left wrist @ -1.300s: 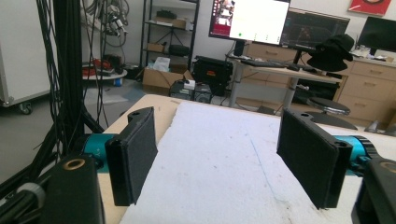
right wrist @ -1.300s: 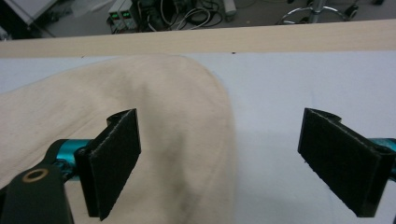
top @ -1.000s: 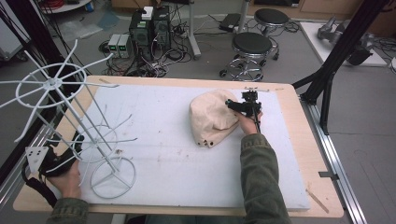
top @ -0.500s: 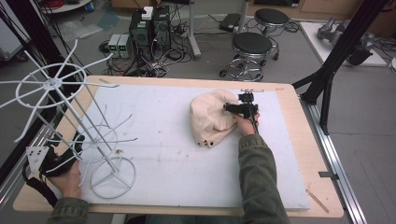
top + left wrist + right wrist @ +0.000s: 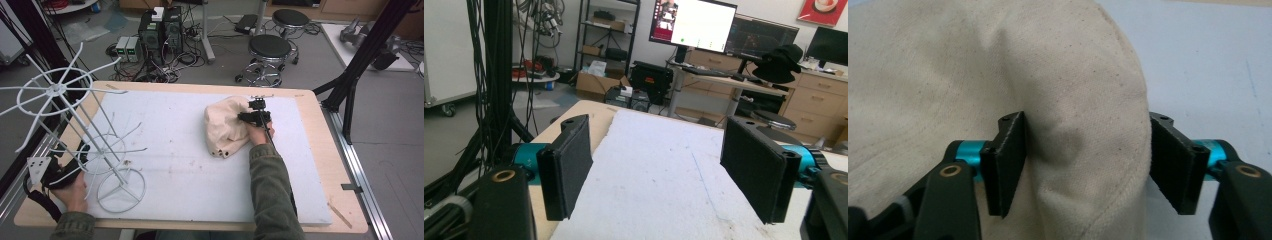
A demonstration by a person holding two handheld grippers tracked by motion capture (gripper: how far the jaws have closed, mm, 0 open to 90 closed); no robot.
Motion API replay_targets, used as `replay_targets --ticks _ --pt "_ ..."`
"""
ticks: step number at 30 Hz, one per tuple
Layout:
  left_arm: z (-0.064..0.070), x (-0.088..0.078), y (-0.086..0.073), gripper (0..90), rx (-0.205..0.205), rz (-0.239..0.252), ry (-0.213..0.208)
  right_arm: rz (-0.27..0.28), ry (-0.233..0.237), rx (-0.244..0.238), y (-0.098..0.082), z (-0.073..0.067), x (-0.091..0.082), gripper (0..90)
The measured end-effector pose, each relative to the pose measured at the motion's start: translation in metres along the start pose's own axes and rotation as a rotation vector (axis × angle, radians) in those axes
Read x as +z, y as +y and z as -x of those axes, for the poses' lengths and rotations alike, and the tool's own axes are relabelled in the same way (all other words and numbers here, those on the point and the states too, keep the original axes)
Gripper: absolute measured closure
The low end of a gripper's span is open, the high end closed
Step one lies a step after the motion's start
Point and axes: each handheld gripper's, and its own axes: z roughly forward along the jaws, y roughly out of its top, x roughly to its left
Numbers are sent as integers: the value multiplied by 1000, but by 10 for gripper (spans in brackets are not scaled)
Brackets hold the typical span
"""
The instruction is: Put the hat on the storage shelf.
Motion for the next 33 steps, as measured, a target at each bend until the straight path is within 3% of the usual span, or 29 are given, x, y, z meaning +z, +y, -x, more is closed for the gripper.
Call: replay_targets --ticks 5,13,19,24,28,33 --pt "0 0 0 285 1 0 -1 5 -53 18 0 -4 -1 462" --pt "0 0 0 285 -3 -2 0 6 -47 62 1 1 -3 564" --pt "-2 0 -1 286 -13 -5 1 25 -76 20 2 0 -6 654" --pt "-3 -1 0 285 -19 -2 3 45 -56 55 4 6 -12 735" --pt "-4 0 -1 286 -27 -4 0 42 -12 85 6 13 -19 799" --pt "-3 -1 0 286 -29 1 0 49 25 134 6 19 -23 809"
